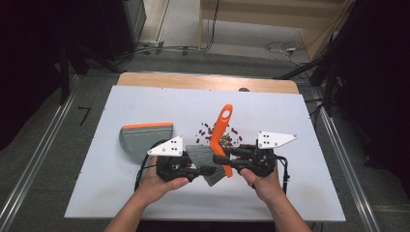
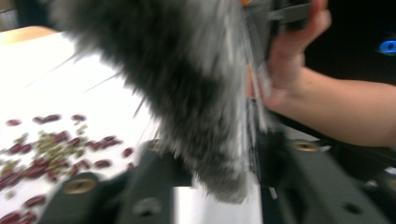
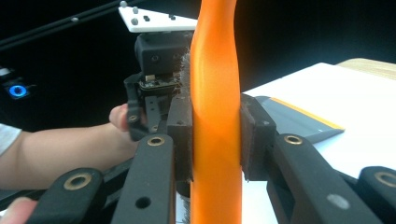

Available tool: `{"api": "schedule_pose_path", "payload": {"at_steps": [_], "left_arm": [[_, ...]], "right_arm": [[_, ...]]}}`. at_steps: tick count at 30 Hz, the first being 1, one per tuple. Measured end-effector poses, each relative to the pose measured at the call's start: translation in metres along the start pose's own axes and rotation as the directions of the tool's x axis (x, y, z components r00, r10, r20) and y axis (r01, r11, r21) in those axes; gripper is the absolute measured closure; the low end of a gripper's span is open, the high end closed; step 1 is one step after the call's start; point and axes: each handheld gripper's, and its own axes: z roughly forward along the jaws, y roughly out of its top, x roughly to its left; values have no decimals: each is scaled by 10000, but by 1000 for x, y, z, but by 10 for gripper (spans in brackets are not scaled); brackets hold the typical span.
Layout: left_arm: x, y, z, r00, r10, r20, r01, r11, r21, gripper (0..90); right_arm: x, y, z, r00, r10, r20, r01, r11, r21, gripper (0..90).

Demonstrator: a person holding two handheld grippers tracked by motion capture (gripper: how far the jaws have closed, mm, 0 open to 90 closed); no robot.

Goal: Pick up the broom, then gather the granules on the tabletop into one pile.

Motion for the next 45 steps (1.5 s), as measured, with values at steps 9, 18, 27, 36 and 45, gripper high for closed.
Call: {"api": "schedule_pose_path", "payload": {"at_steps": [9, 18, 27, 36, 45], "left_arm": [[3, -6, -10, 9923, -239, -1212, 219, 9996, -180, 194], [7, -15, -31, 9693, -547, -2396, 484, 9983, -320, 16], [15, -23, -54, 9474, -695, -3123, 525, 9967, -624, 0], [17, -30, -75, 9178, -765, -3896, 512, 9959, -750, 0], [9, -42, -98, 8939, -824, -4407, 474, 9948, -897, 0]], "right_arm": [[-5, 4, -8, 9898, 78, 1420, -123, 9994, 308, 688], [-13, 4, -17, 9507, 171, 3096, -391, 9971, 650, 687], [-20, 6, -21, 8975, 324, 4398, -764, 9936, 829, 687], [-34, 8, -27, 8529, 629, 5182, -1231, 9890, 826, 687], [-56, 22, -39, 7898, 240, 6129, -1304, 9830, 1296, 686]]}}
